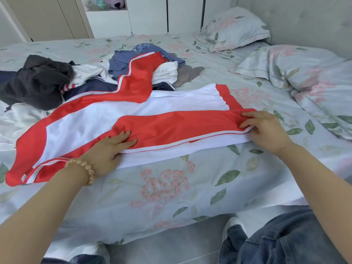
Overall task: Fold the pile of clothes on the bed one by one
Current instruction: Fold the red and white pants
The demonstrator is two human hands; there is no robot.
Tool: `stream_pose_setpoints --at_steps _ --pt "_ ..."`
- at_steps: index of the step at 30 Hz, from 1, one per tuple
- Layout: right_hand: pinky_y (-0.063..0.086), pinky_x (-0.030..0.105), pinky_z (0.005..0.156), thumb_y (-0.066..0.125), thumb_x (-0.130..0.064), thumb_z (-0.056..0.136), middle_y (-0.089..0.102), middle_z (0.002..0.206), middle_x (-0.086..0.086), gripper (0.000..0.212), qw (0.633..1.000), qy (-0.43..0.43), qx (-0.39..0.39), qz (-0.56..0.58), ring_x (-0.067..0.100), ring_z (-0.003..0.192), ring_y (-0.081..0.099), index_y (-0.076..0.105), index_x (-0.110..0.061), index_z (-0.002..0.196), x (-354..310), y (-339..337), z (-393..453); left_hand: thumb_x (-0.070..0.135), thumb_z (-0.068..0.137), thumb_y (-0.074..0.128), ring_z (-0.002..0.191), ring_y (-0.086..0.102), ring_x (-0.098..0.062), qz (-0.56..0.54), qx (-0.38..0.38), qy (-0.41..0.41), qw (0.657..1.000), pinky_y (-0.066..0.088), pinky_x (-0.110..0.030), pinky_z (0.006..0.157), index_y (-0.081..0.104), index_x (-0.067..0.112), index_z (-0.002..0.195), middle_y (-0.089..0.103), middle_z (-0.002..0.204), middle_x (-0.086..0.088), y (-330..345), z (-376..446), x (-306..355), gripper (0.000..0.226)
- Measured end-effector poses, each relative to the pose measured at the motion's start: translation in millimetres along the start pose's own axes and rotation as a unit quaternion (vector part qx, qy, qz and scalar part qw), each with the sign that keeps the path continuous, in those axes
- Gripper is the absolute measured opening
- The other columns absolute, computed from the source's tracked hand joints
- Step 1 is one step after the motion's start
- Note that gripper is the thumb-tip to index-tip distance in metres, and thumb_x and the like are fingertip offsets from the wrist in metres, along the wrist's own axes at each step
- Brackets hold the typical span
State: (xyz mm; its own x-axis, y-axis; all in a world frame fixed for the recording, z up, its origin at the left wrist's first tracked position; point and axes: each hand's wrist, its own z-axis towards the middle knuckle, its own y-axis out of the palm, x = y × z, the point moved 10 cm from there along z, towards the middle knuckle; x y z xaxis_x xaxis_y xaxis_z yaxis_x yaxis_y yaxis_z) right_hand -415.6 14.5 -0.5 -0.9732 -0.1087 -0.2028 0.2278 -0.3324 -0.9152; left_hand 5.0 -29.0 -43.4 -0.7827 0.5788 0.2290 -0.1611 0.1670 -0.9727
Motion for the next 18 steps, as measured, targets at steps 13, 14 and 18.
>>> stream_pose_setpoints --at_steps 13,14,18 --pt "0.017 0.059 0.115 0.058 0.000 0.079 0.025 0.159 0.000 0.079 0.990 0.017 -0.071 -0.118 0.029 0.147 0.019 0.035 -0.030 0.148 -1 30 -14 -0.018 0.078 0.042 0.148 0.006 -0.019 0.064 0.015 -0.096 0.993 0.008 -0.052 0.119 0.000 0.018 0.147 0.010 0.160 0.002 -1 -26 -17 0.088" --pt "0.019 0.058 0.115 0.063 -0.002 0.078 0.026 0.158 0.000 0.080 0.990 0.014 -0.069 -0.122 0.030 0.146 0.021 0.037 -0.030 0.148 0 27 -19 -0.019 0.077 0.043 0.148 0.008 -0.019 0.063 0.021 -0.084 0.994 0.010 -0.054 0.118 0.005 0.016 0.148 0.015 0.159 0.002 -3 -28 -15 0.087" --pt "0.037 0.058 0.104 0.072 0.002 0.069 0.040 0.151 0.004 0.080 0.989 0.000 -0.046 -0.141 0.035 0.139 0.037 0.050 -0.026 0.141 8 10 -50 -0.011 0.080 0.053 0.147 0.014 -0.020 0.059 0.035 -0.037 0.997 0.017 -0.059 0.115 0.012 0.020 0.146 0.023 0.156 0.005 -6 -45 12 0.084"
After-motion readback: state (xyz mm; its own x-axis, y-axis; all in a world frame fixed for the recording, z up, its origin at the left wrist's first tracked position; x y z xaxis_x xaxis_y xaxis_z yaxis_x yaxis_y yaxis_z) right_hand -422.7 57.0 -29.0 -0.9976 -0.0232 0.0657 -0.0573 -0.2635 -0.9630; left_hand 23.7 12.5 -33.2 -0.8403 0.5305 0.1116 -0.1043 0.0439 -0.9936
